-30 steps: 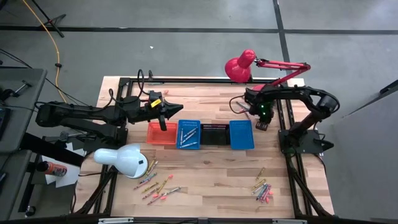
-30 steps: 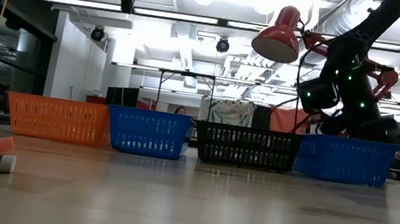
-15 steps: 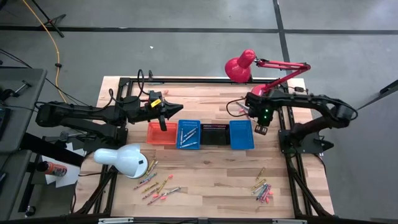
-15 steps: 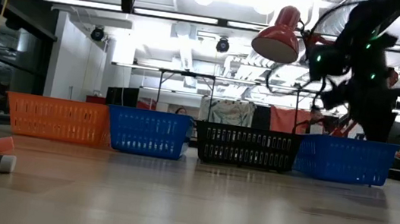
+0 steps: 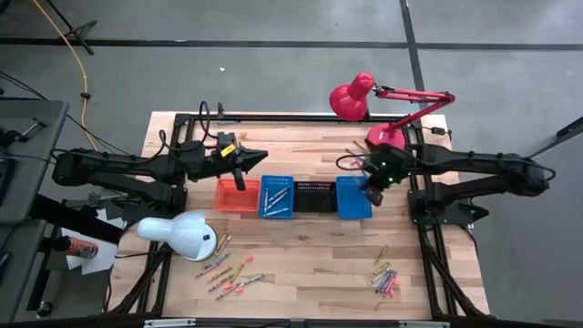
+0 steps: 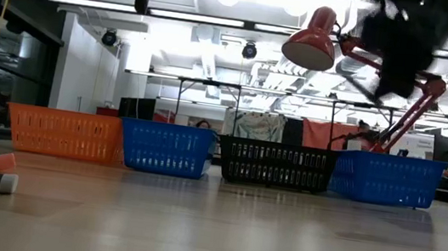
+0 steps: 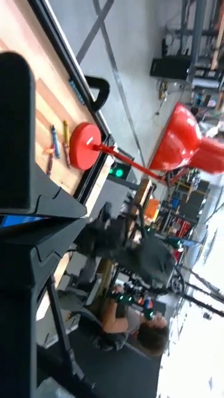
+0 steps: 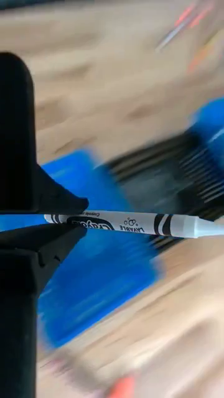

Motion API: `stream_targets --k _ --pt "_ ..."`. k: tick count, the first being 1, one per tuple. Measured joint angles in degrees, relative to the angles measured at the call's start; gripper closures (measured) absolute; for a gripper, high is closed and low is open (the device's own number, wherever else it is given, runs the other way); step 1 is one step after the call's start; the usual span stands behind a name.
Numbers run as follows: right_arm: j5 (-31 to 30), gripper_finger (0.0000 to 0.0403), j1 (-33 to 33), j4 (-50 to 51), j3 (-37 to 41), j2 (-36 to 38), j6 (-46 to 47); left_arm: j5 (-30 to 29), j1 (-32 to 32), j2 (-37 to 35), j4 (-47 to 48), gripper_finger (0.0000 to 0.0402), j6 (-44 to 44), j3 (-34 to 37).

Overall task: Sort crayons
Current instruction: Put the white crayon into the left blue bin

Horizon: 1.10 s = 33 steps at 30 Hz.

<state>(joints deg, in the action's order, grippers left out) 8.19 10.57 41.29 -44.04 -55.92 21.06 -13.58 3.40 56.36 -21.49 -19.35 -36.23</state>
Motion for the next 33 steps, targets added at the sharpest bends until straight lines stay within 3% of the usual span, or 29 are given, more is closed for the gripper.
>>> stream_targets --k 5,13,25,29,33 --pt "-1.3 0.0403 -3.5 -22.8 -0.1 -1.2 2.8 -1.2 0.0 0.0 -2.2 0.0401 0.1 0.0" --pt "-1.6 0.0403 -6.5 -55.4 -0.1 -9.6 -0.5 -2.1 0.0 0.0 -2.3 0.0401 0.7 0.0" --pt "-1.8 0.0403 -6.6 -59.7 -0.1 -13.0 -0.3 -2.1 0.0 0.0 -2.3 0.0401 1.6 0.0" --pt "-2.1 0.0403 -6.6 -60.0 -0.1 -19.1 2.4 -2.1 0.0 0.0 -2.4 0.0401 1.6 0.0" --pt "-2.1 0.0403 -7.1 -69.0 -0.1 -29.3 6.8 -2.1 0.0 0.0 -2.4 0.0401 1.6 0.0"
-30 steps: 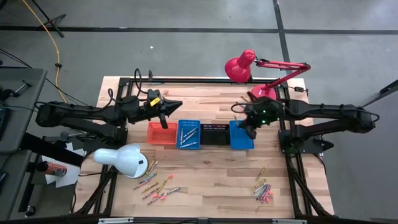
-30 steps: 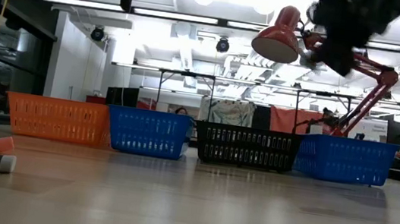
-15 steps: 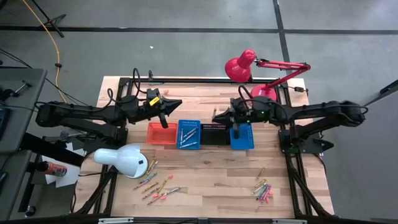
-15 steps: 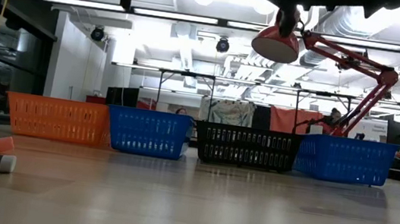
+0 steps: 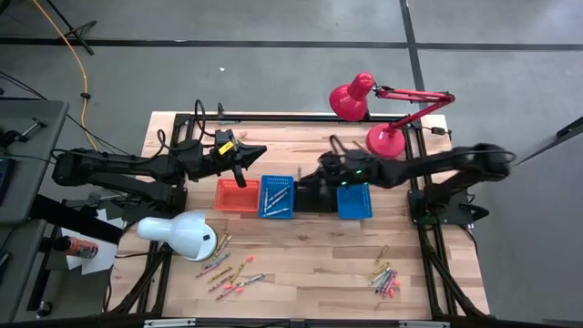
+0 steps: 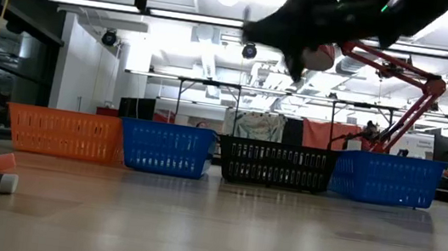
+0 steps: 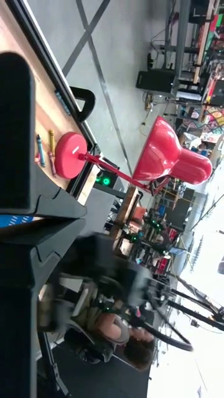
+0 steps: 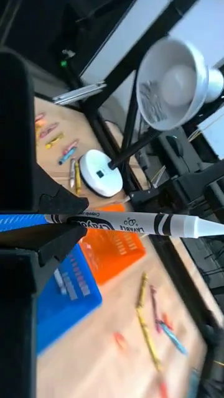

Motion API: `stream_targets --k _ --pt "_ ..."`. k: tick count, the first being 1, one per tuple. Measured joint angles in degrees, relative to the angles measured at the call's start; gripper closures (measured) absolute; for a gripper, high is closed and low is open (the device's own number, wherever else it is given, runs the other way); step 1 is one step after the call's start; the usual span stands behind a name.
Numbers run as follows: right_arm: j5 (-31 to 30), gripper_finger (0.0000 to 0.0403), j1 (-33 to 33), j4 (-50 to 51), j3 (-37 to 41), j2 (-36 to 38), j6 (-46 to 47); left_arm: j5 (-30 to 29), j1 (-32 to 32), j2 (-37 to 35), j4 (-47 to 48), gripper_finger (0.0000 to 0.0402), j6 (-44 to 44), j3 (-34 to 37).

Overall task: Sort crayons
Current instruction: Put the white crayon into the left blue bin

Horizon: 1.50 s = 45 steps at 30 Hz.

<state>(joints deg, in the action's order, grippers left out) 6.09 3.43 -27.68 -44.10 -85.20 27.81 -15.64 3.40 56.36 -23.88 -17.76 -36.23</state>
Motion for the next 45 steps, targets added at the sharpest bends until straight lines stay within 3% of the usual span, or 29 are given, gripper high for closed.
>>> stream_targets --k 6,11,18,21,29,34,37,41,45 --pt "0.0 0.0403 -0.6 -15.1 -2.6 -15.9 11.6 -0.1 0.0 0.0 -0.1 0.0401 0.0 0.0" --pt "1.3 0.0402 -0.6 -14.8 -6.6 -22.8 20.0 -1.2 0.0 0.0 -0.4 0.0401 0.0 0.0" --pt "1.5 0.0397 -0.6 -8.7 -10.7 -24.2 21.3 -1.3 0.0 0.0 -0.5 0.0401 -0.1 0.0" --pt "1.7 0.0367 -0.6 -3.9 -12.6 -24.2 21.3 -1.3 0.0 0.0 -0.4 0.0401 -0.1 0.0" --pt "4.4 0.0237 -1.2 5.7 -16.9 -24.2 17.7 -1.3 0.0 0.0 -0.4 0.0401 0.0 0.0" --pt "10.9 0.0202 -0.1 9.2 -17.2 -20.3 12.8 -1.3 0.0 0.0 -0.4 0.0401 0.0 0.0" --pt "10.0 0.0200 0.6 17.2 -16.2 -14.2 7.4 -1.3 0.0 0.0 -0.4 0.0401 0.0 0.0" --pt "1.3 0.0199 0.6 31.9 -14.7 -4.0 -1.1 -1.3 0.0 0.0 -0.4 0.0401 0.0 0.0" --pt "-8.1 0.0199 -0.4 38.8 -10.7 7.2 -3.9 -1.3 0.0 0.0 -0.3 0.0401 0.0 0.0"
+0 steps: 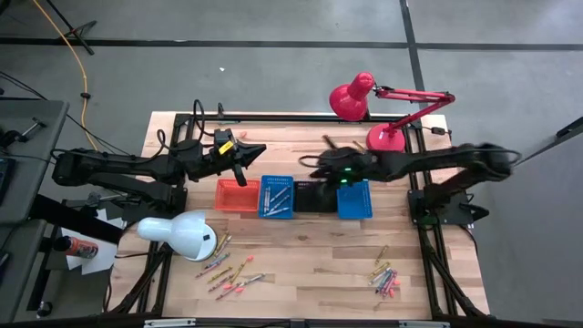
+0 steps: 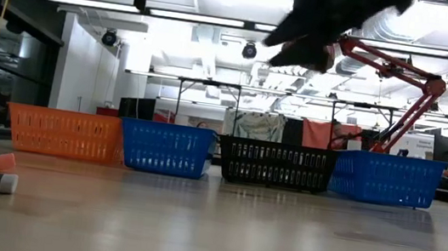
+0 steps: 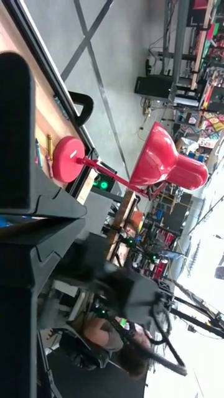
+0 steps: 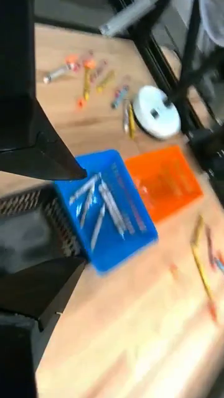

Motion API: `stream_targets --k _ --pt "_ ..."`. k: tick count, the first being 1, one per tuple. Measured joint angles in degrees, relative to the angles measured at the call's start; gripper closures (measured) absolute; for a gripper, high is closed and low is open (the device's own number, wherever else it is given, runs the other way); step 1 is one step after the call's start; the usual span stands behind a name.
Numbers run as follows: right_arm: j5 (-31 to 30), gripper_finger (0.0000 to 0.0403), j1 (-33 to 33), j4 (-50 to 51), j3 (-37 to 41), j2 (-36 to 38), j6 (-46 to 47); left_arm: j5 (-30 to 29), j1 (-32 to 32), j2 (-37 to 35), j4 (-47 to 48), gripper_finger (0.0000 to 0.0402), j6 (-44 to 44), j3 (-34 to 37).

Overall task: Sort crayons
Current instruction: Put the white crayon into the left blue bin

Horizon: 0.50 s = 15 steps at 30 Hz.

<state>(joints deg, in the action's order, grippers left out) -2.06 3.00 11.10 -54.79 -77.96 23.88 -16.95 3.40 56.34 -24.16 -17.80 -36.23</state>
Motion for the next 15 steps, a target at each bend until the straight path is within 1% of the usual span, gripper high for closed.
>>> stream_targets --k 2,5,7,9,12,15 --pt "-3.0 0.0199 -0.2 0.2 3.0 5.5 1.2 0.0 0.0 0.0 0.0 0.0401 0.0 0.0" --pt "-5.2 0.0199 -0.5 -0.1 7.3 12.4 4.3 0.0 0.0 0.0 0.5 0.0401 -0.5 -0.3" --pt "-6.8 0.0199 -0.8 -0.2 10.0 15.9 6.6 -0.1 0.0 0.7 4.9 0.0401 -1.7 -3.4" --pt "-8.6 0.0199 -0.9 -1.0 12.7 18.5 8.7 -0.1 0.0 2.5 13.4 0.0401 -1.1 -8.8" --pt "-9.6 0.0199 -0.9 -3.5 15.8 20.9 10.9 0.1 0.0 7.6 31.7 0.0401 0.3 -19.1" --pt "-9.6 0.0199 -0.8 -4.3 16.8 21.2 12.1 0.2 0.0 14.0 49.6 0.0399 -1.6 -29.6"
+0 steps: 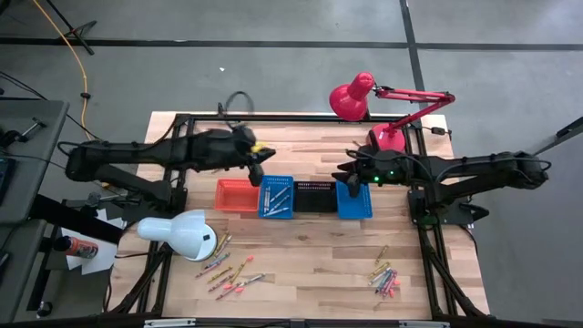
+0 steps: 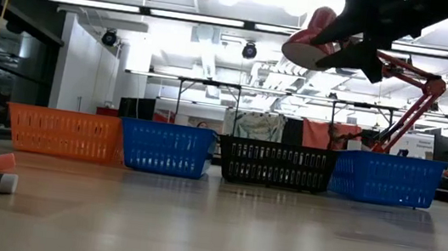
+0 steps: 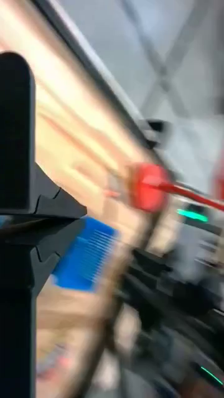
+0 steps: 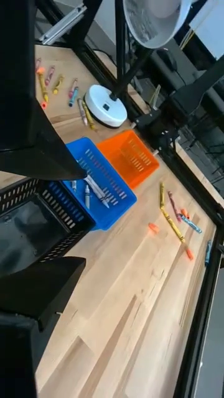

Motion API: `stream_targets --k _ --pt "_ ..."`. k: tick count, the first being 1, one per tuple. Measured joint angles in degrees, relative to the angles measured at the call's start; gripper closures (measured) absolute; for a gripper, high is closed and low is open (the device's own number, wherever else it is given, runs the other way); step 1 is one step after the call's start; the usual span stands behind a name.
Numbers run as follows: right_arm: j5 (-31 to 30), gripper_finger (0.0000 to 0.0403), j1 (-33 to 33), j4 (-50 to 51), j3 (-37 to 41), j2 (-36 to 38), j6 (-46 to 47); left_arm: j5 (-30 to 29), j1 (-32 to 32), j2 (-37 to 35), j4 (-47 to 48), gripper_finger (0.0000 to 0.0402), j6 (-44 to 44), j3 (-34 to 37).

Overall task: Sort crayons
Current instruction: Put the white crayon into the left blue bin

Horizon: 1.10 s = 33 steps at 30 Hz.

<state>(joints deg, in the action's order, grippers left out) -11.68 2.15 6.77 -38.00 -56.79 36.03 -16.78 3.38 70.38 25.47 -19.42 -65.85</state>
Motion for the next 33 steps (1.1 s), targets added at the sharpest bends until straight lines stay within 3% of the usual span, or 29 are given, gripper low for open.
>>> stream_targets --k 5,11,22,33 --pt "0.6 0.0199 0.0 -0.6 0.0 -0.7 -0.3 2.6 -1.0 10.8 25.4 0.0376 -7.6 -10.0" --pt "0.8 0.0199 0.0 -0.4 0.0 -0.7 -1.4 5.5 -5.4 18.6 38.7 0.0319 -19.1 -7.3" --pt "0.9 0.0199 0.0 0.4 0.0 -0.7 -1.5 15.0 -17.5 20.8 37.1 0.0231 -39.1 3.1" --pt "0.9 0.0199 0.2 0.7 0.0 -0.7 -3.0 22.7 -19.7 20.7 27.4 0.0218 -48.1 10.3"
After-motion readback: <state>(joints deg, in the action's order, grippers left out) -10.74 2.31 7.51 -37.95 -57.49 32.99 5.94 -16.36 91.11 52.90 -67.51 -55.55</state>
